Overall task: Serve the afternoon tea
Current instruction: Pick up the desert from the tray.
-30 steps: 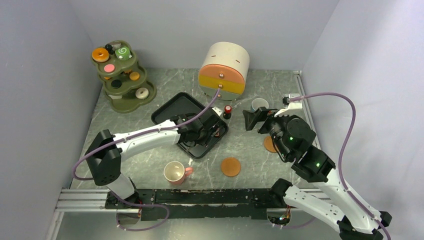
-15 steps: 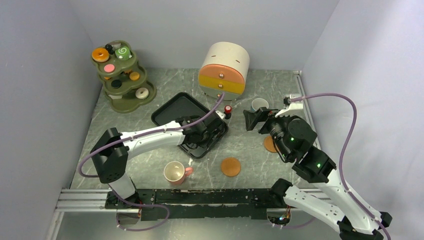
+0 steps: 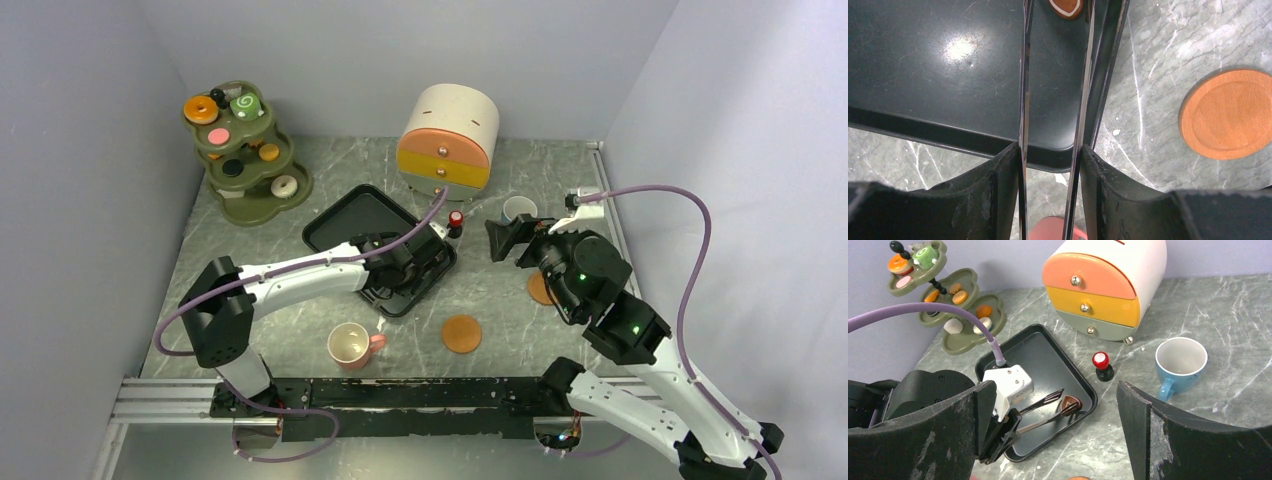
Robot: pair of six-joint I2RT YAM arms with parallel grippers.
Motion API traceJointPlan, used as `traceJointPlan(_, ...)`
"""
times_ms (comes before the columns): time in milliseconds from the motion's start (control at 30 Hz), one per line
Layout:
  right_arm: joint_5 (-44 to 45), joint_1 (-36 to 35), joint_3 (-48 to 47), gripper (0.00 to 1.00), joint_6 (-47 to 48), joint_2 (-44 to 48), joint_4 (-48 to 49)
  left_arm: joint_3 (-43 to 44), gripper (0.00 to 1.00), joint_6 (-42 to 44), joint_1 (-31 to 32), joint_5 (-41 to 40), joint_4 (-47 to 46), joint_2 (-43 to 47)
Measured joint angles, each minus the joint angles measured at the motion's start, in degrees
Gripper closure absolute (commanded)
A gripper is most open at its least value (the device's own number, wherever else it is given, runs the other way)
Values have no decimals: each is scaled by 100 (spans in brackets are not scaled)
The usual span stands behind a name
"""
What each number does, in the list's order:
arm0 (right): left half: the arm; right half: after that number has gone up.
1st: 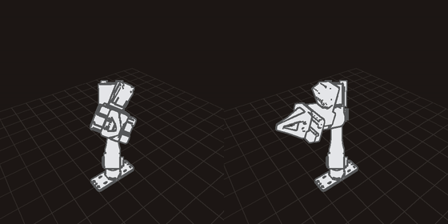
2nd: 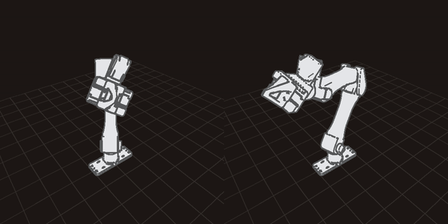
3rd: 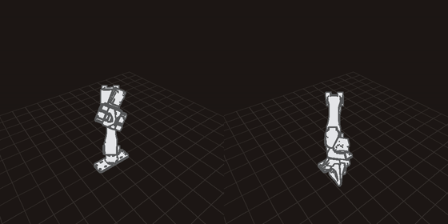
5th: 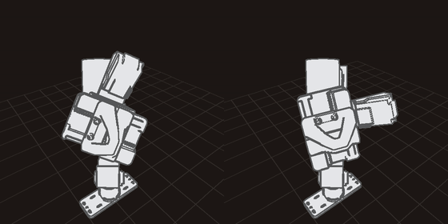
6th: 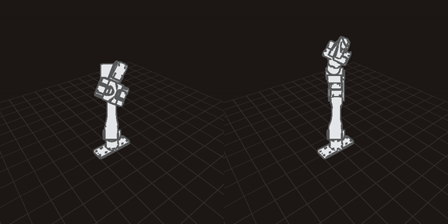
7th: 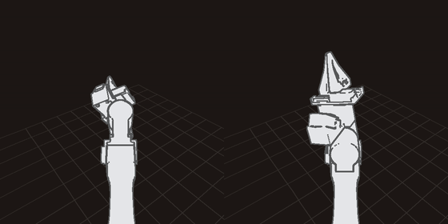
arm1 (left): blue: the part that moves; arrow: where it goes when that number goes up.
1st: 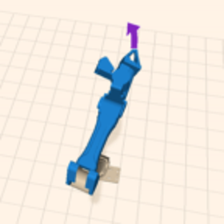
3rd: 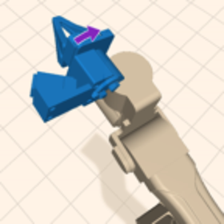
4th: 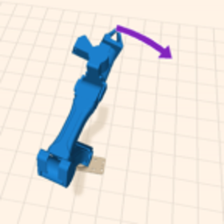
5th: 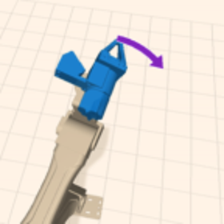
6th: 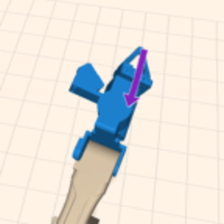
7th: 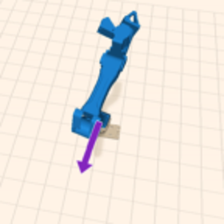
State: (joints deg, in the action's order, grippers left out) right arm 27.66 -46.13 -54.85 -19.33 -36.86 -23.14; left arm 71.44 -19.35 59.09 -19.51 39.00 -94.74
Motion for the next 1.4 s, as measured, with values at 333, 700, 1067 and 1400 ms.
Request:
traceJointPlan(333,0,0,0,6,-11,24,-2,-70,51,-4,0,26,-39,0)
traceJointPlan(700,22,0,0,6,-17,160,-22,-68,48,-7,0,24,-85,-188)
traceJointPlan(1067,39,0,15,6,-15,234,-42,-13,51,-52,0,24,-44,-343)
traceJointPlan(1400,48,0,74,5,-15,247,-48,31,49,-107,0,22,125,-306)
